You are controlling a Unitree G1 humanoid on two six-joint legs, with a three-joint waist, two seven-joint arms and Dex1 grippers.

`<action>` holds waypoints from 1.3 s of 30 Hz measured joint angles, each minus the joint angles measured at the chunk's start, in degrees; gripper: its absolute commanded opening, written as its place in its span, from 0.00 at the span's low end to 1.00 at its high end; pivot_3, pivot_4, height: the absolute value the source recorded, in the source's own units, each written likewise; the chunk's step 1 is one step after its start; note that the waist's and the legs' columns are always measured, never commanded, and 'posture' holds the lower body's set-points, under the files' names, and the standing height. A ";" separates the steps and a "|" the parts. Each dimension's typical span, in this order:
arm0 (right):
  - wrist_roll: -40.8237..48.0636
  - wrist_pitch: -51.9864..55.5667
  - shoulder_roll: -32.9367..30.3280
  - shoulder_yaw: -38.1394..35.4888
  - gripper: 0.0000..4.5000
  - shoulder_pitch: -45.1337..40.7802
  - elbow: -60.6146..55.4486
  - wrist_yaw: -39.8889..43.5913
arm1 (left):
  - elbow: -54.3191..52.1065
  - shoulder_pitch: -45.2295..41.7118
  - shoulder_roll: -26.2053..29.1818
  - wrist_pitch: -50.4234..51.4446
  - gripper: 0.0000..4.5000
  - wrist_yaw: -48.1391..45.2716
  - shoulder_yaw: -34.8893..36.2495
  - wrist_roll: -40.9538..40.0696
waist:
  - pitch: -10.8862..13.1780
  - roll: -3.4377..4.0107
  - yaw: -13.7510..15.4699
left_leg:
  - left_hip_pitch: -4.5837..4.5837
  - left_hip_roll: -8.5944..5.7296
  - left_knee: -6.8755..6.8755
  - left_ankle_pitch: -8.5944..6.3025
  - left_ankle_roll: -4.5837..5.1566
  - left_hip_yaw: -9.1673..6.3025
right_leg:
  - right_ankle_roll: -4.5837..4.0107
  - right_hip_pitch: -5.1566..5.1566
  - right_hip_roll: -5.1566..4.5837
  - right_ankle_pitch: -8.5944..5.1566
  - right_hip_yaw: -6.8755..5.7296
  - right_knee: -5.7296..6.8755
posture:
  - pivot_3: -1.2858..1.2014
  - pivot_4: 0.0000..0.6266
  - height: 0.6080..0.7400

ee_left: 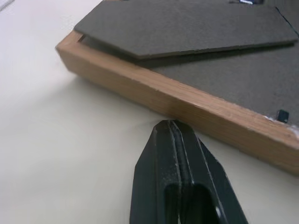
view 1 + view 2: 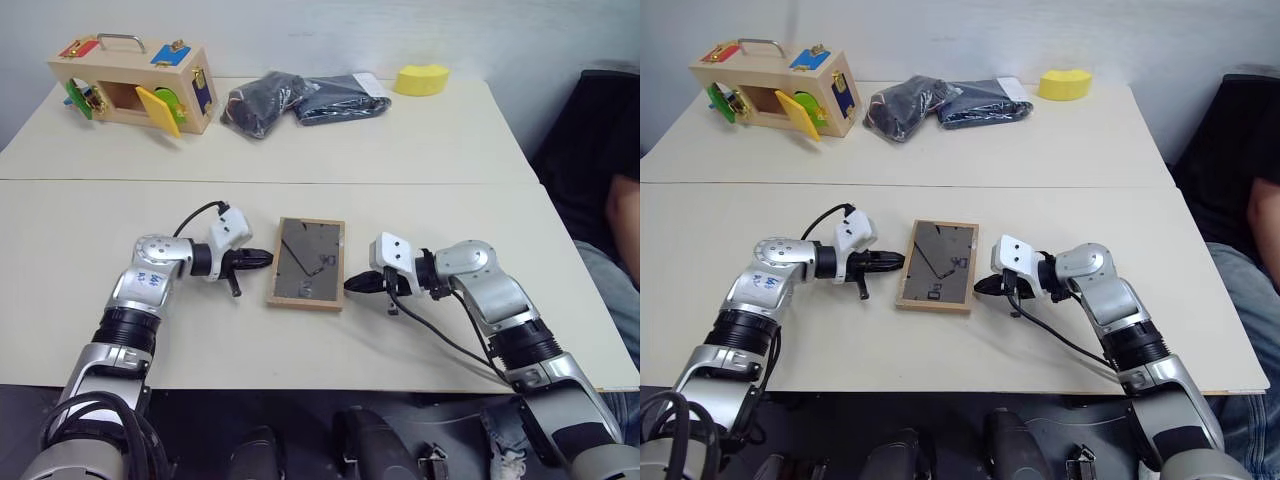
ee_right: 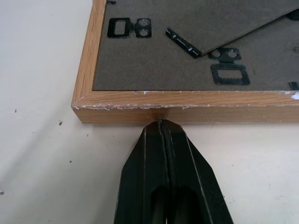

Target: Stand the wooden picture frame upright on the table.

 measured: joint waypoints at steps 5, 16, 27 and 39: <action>-1.44 -1.85 -2.60 -0.43 0.00 -0.29 2.65 -0.54 | -5.01 1.40 11.06 28.43 0.62 -10.72 1.28 -9.21 | 0.00 -0.01 -0.40 | -0.03 -0.02 -0.04 0.01 -0.03 0.00 | -0.08 -0.12 0.02 -0.04 0.09 0.09 | 0.52 0.24 1.00; -5.65 -9.42 -1.72 3.03 0.00 -3.38 5.52 0.00 | -5.75 -1.19 2.66 51.27 0.99 -0.32 6.02 -17.20 | -0.03 0.01 0.36 | 0.03 -0.05 0.05 0.01 -0.02 -0.06 | -0.06 0.00 -0.05 -0.04 0.02 0.10 | 0.52 0.24 1.00; -7.90 -11.14 0.58 5.22 0.00 -3.84 5.58 -0.06 | -8.51 -4.56 -5.90 55.02 0.99 6.40 4.16 -17.42 | -0.17 0.07 2.24 | 0.45 -0.15 0.03 -0.02 0.02 -0.08 | -0.04 0.51 -0.12 -0.03 0.01 -0.05 | 0.52 0.24 1.00; -6.83 -10.44 0.80 4.18 0.04 -0.88 2.37 -1.41 | -5.44 -5.22 -8.07 59.14 0.38 6.66 4.28 -20.77 | -0.15 0.06 1.41 | 0.39 -0.12 -0.02 0.01 -0.03 -0.08 | -0.04 0.38 -0.06 -0.03 0.03 0.03 | 0.52 0.24 1.00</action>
